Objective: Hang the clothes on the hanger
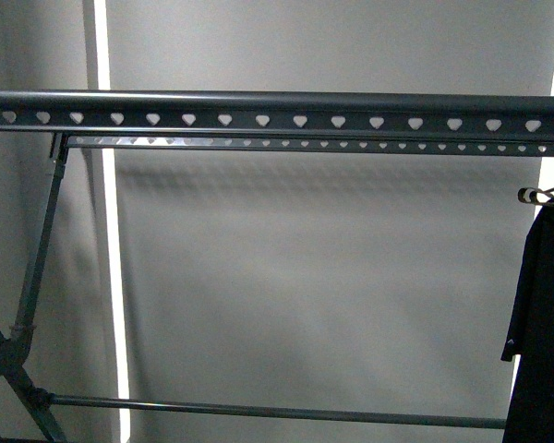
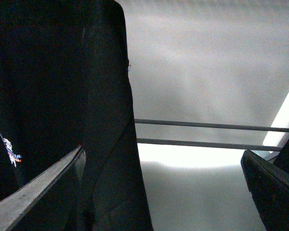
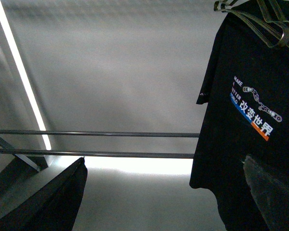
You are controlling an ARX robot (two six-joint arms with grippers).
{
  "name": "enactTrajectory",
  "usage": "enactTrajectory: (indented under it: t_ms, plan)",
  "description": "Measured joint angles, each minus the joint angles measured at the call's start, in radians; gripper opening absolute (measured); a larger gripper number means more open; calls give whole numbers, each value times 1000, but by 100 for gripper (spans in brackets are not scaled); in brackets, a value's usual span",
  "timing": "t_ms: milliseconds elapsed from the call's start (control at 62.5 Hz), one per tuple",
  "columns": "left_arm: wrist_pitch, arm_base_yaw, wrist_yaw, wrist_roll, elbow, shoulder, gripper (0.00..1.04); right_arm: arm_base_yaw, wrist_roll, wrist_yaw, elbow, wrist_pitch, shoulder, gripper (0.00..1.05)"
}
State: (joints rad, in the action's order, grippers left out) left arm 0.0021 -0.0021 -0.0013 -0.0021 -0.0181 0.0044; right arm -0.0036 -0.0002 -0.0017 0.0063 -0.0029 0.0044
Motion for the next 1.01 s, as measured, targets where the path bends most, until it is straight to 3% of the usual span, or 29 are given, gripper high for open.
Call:
enactTrajectory:
  t_ms: [336,400,432,480,719,863,1007]
  plan:
    - [0,2,6,0,0,0,98,0,0,0,0,0,0,97]
    - [26,33,143,-27,-3,35,98,0,0,0,0,0,0,97]
    - [44,34,155,-34,-6,61,98,0,0,0,0,0,0,97]
    - [89,15,132,-51,-21,125,98,0,0,-3,0,0,0,97]
    - [375,-179,-182,-155,-280,528,98,0,0,-1,0,0,0,97]
    - [303,-277,-209,-155,-295,479,98,0,0,0,0,0,0,97]
    - [206,-269,-185,-156,-245,365,98,0,0,0,0,0,0,97]
